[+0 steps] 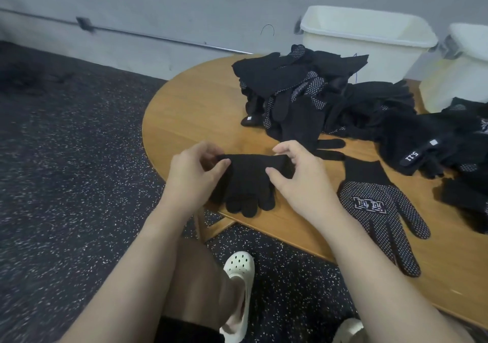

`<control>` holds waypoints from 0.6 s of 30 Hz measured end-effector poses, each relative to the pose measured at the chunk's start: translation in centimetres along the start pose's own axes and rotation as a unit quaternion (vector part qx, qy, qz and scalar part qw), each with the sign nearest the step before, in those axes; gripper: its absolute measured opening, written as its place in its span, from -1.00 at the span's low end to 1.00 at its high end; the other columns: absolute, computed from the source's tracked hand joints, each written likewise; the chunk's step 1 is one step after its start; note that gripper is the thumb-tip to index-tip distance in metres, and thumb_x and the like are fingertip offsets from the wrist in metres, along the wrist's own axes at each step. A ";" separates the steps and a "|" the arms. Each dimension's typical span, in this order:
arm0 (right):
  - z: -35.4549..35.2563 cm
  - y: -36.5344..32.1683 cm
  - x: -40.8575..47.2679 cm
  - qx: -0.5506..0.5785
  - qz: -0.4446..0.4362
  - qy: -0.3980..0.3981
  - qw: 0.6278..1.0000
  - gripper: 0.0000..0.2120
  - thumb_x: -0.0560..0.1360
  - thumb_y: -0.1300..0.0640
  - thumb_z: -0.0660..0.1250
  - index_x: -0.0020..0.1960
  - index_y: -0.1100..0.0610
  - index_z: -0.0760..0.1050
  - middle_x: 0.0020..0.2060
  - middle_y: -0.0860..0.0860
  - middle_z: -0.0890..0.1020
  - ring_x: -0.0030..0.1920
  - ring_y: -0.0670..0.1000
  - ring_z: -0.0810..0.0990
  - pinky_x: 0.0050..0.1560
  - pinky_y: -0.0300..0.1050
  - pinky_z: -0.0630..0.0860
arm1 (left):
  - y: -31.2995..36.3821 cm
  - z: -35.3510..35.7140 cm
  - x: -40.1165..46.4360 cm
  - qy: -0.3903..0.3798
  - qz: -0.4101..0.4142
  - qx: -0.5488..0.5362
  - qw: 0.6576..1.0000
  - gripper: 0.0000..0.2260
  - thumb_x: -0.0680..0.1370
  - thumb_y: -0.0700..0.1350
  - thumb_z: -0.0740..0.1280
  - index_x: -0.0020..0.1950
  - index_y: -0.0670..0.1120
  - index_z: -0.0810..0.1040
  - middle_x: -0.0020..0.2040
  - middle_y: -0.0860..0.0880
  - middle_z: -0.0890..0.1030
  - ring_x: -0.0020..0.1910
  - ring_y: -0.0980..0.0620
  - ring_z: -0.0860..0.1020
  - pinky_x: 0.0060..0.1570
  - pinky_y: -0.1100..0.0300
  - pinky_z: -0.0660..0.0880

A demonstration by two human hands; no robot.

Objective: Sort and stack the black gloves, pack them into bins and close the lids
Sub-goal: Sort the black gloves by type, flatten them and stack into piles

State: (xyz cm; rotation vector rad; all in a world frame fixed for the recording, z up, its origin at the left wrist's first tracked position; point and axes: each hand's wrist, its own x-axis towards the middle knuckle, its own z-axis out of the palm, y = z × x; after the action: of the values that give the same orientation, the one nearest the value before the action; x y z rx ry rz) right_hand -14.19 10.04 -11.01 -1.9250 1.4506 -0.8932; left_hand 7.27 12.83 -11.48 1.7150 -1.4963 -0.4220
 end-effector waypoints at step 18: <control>1.1 -0.2 -2.2 -0.314 -0.120 -0.154 0.929 -0.29 0.62 -0.21 -0.34 0.68 0.11 -0.16 0.67 -0.01 -0.15 0.64 -0.10 -0.25 0.63 -0.08 -0.23 | 0.3 -0.1 -2.2 -0.257 0.147 0.257 0.920 -0.28 0.55 0.33 -0.32 0.69 0.09 -0.18 0.66 0.20 -0.20 0.61 0.20 -0.32 0.52 0.13 -0.47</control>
State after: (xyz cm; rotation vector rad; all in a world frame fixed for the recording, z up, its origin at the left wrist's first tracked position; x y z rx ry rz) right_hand -13.66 12.27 -11.95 -2.6101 1.4322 -0.1880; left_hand 6.62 14.93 -11.72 1.8013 -2.3812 -0.3503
